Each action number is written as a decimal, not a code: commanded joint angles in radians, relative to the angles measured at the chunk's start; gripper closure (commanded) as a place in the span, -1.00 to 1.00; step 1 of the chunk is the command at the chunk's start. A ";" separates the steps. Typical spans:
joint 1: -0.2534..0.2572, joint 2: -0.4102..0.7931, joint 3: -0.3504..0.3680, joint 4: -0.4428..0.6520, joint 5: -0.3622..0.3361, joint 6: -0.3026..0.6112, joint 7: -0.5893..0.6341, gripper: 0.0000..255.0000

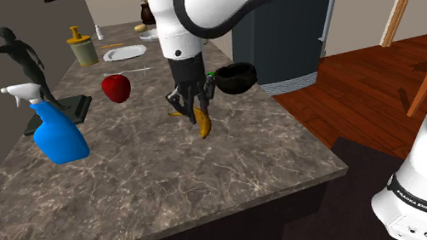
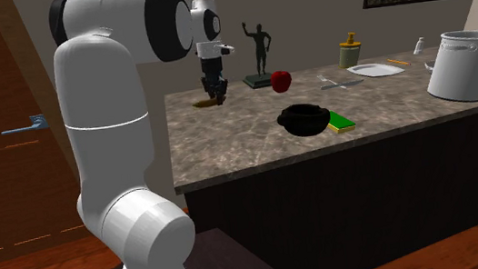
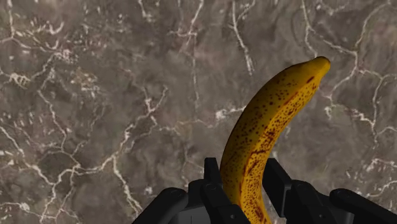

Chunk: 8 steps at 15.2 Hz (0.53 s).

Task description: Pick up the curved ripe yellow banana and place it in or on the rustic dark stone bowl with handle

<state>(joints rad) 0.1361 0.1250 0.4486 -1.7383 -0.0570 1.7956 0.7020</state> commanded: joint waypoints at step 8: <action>0.003 -0.001 0.003 0.120 0.002 -0.122 -0.001 1.00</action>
<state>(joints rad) 0.1393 0.1234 0.4512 -1.6316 -0.0552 1.6873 0.7016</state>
